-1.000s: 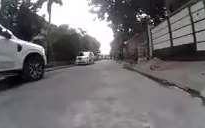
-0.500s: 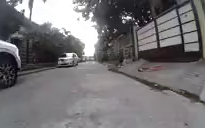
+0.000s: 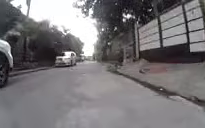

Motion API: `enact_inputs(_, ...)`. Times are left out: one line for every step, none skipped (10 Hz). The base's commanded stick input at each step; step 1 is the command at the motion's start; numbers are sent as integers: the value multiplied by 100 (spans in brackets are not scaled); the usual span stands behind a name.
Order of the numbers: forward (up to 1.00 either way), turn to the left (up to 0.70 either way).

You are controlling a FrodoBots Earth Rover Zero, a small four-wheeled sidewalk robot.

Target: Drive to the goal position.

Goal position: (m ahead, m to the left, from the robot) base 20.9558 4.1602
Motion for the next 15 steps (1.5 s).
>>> enact_inputs(100, 1)
enact_inputs(100, 1)
enact_inputs(100, 1)
enact_inputs(100, 1)
enact_inputs(100, 1)
enact_inputs(100, 1)
enact_inputs(100, 1)
enact_inputs(100, 1)
enact_inputs(100, 1)
enact_inputs(100, 1)
enact_inputs(100, 1)
enact_inputs(100, 1)
enact_inputs(100, 1)
enact_inputs(100, 1)
enact_inputs(100, 1)
